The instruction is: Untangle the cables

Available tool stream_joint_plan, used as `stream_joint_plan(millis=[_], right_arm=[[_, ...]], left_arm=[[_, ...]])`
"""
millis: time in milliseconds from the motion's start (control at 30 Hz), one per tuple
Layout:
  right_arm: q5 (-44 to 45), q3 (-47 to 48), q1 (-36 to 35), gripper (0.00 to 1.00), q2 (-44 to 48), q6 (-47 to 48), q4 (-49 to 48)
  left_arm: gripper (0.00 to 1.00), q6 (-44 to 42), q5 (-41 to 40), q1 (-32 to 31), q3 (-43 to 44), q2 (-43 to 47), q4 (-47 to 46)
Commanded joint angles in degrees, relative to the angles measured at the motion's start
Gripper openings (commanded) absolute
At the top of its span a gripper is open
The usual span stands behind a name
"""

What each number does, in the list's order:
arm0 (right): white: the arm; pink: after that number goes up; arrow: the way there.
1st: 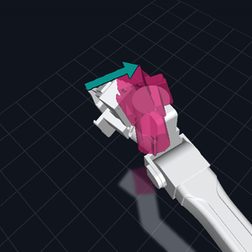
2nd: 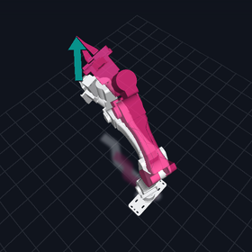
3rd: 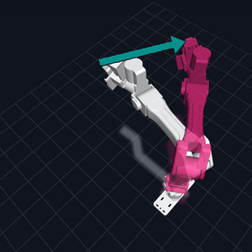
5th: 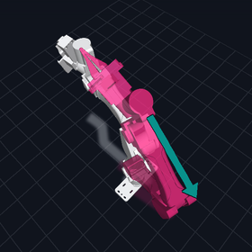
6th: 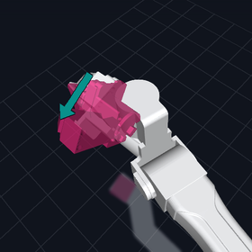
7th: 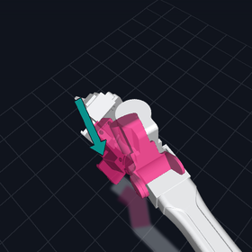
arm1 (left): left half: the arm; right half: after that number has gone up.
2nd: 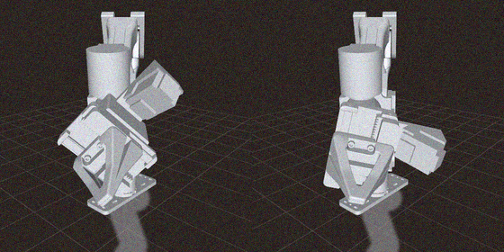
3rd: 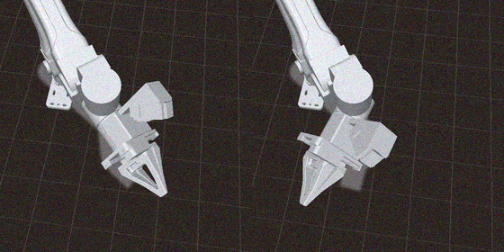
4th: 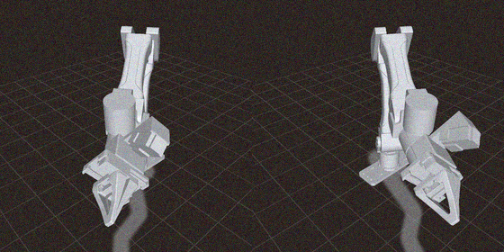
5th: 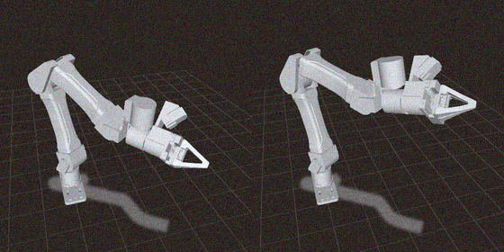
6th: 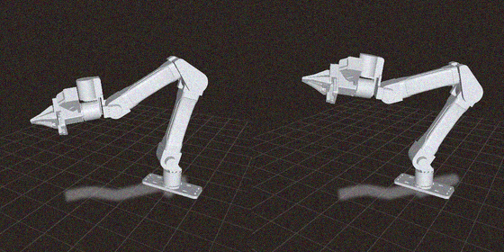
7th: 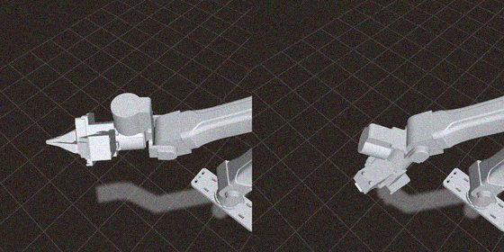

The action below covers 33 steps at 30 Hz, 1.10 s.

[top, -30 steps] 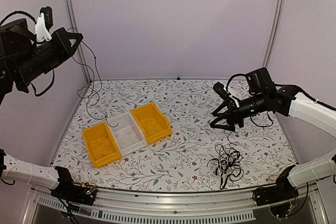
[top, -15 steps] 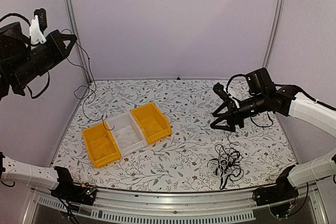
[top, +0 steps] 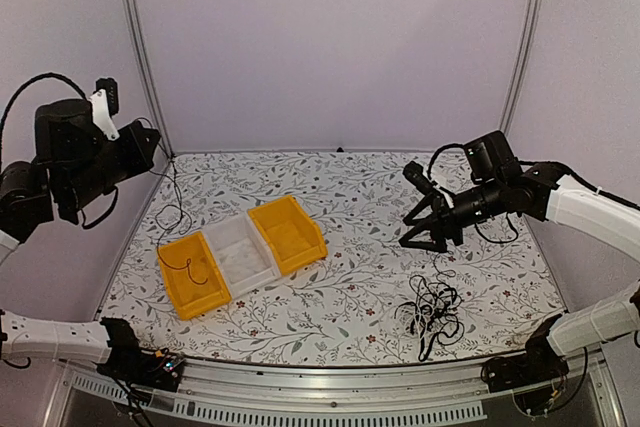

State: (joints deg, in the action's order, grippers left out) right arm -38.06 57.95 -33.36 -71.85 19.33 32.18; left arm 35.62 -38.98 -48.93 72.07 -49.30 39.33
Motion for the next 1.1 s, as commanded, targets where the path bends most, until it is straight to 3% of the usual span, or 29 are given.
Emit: stream_joint_plan(millis=[0,300,700,900,1067], right_arm=[[-0.21,0.09,0.14,0.7,0.35,0.46,0.41],[0.79,-2.05,0.14,0.7,1.84,0.62,-0.17],[1.62,-5.41,0.14,0.71,4.6,0.97,-0.61],[1.55,-5.66,0.15,0.71,4.61,1.04,-1.06],[1.93,-6.22,0.14,0.71,5.11,1.23,-0.92]], left_arm=[[0.0,3.4,3.13,2.98,-6.11,0.41,-0.64],[0.0,15.44,5.25,6.72,-22.49,1.67,0.34],[0.0,22.27,9.64,9.93,-30.43,7.79,3.52],[0.0,27.66,14.48,10.69,-33.79,1.83,3.13],[0.0,29.73,13.22,10.96,-31.03,-7.99,6.96]])
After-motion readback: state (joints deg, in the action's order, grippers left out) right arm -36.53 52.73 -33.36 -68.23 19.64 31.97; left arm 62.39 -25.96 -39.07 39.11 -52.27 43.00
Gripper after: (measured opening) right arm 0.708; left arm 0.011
